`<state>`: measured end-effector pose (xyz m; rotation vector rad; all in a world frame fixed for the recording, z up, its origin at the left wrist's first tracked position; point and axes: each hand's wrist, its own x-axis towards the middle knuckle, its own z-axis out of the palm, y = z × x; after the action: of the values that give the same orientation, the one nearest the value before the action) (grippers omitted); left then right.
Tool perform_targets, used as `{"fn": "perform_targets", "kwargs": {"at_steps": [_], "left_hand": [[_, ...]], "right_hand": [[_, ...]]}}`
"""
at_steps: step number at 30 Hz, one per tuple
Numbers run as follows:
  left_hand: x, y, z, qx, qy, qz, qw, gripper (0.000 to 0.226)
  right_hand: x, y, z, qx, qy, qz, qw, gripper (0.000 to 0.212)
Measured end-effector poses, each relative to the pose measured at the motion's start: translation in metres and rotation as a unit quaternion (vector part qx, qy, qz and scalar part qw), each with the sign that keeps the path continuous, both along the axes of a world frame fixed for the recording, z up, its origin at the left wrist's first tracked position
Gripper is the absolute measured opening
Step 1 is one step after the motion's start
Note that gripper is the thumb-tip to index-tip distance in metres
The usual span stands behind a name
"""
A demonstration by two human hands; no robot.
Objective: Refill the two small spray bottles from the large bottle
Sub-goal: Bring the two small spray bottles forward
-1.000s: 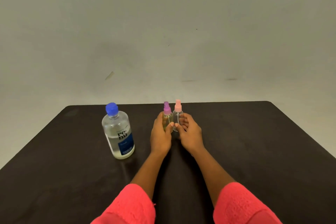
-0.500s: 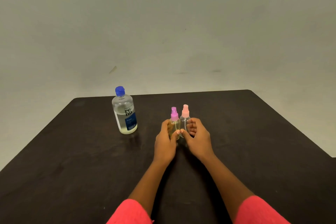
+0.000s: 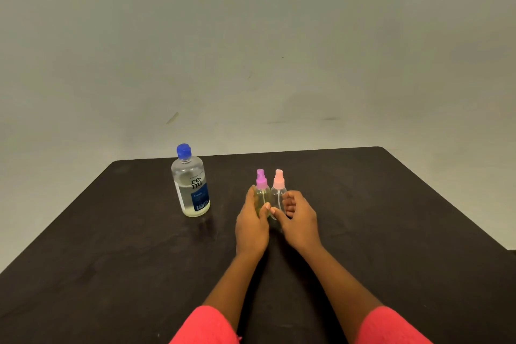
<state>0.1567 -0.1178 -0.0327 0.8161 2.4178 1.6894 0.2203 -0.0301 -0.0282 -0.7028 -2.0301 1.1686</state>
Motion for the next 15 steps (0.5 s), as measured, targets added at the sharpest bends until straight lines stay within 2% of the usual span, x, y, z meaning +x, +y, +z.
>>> {"fn": "perform_targets", "kwargs": {"at_steps": [4, 8, 10, 13, 15], "left_hand": [[0.000, 0.000, 0.001, -0.001, -0.004, 0.012, 1.000, 0.061], [0.007, -0.009, 0.003, 0.048, -0.017, 0.042, 0.998, 0.068], [0.011, -0.013, 0.004, 0.079, -0.003, 0.076, 0.994, 0.067], [0.017, -0.016, 0.008, 0.124, 0.053, 0.117, 0.984, 0.060], [0.022, -0.016, 0.010, 0.128, 0.113, 0.104, 0.980, 0.056]], "right_hand": [[-0.001, 0.000, 0.002, -0.009, -0.005, 0.008, 1.000, 0.035], [-0.001, 0.001, 0.003, -0.047, 0.009, 0.026, 0.999, 0.056], [0.000, 0.002, 0.010, -0.051, 0.028, 0.023, 0.998, 0.058], [0.000, 0.005, 0.032, 0.005, 0.055, 0.018, 0.998, 0.057], [-0.002, 0.009, 0.049, 0.057, 0.031, 0.031, 0.997, 0.055]]}}
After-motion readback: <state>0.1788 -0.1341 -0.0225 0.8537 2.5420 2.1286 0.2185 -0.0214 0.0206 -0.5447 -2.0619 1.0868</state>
